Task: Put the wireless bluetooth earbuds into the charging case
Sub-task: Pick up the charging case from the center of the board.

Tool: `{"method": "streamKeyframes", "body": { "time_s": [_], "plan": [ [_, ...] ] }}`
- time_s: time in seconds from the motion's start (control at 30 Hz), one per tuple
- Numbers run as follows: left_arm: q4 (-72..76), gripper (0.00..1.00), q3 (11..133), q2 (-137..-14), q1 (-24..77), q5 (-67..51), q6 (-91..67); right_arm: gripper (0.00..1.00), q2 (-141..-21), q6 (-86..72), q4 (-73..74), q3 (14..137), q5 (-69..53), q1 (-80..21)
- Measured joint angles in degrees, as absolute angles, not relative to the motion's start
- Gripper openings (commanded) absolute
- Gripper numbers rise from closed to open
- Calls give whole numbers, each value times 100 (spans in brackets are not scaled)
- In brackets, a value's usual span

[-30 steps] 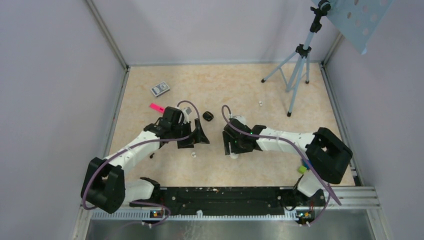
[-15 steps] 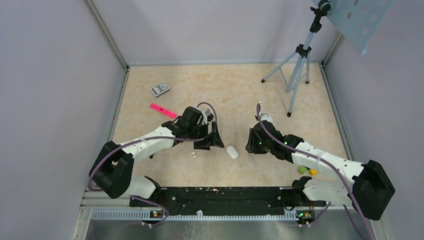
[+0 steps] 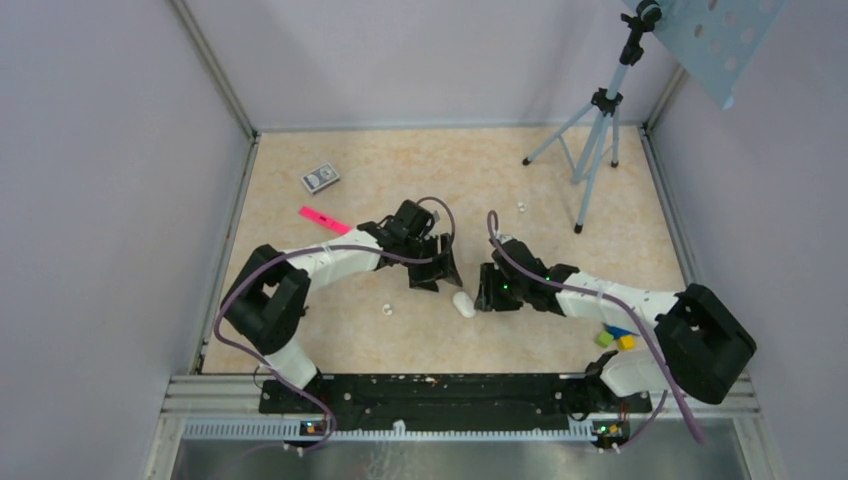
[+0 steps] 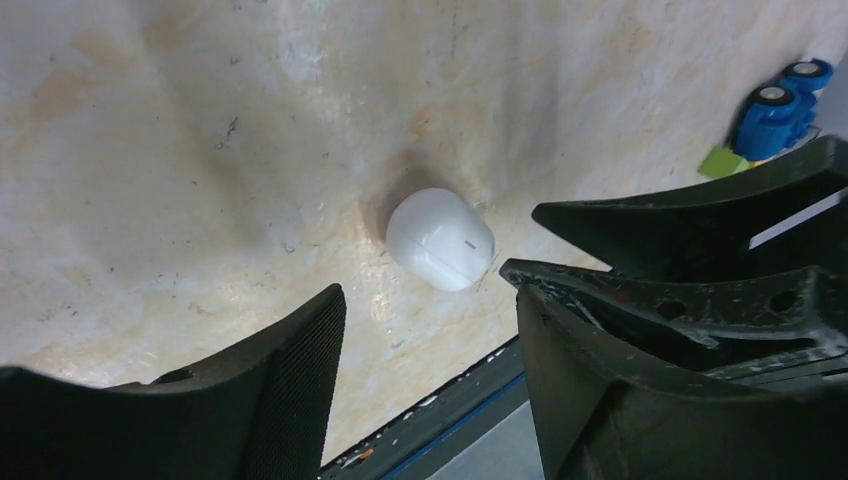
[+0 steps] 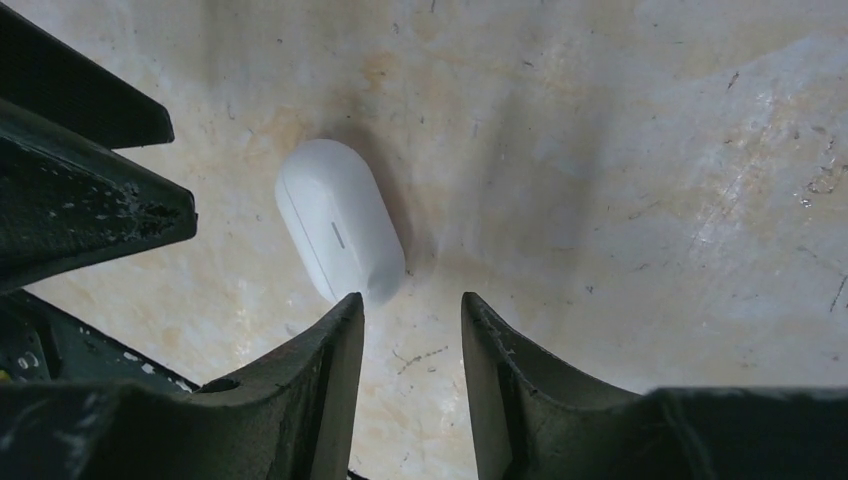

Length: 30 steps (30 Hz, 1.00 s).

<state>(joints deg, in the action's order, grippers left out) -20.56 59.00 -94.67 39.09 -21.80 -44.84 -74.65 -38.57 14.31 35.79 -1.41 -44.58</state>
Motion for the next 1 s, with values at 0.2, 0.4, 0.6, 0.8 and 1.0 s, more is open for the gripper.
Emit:
{"method": "streamKeyframes", "body": {
  "time_s": [0.2, 0.4, 0.6, 0.8, 1.0],
  "plan": [
    [-2178, 69, 5760, -9660, 3911, -2187, -4394, 47, -7721, -3800, 1129, 3656, -423, -4250],
    [-2298, 70, 5760, -9692, 3909, -2130, -4211, 48, -7854, -3743, 781, 3656, -794, -4176],
    [-2602, 74, 5756, -9625, 3653, -2062, -4014, 49, -8235, -3610, 548, 3656, -1107, -4176],
    [-2740, 75, 5747, -8941, 2969, -2167, -3861, 49, -8490, -3404, 473, 3793, -1234, -4180],
    [-2797, 76, 5747, -8702, 2766, -2338, -3667, 55, -8621, -3157, 939, 4152, -864, -4351]
  ]
}}
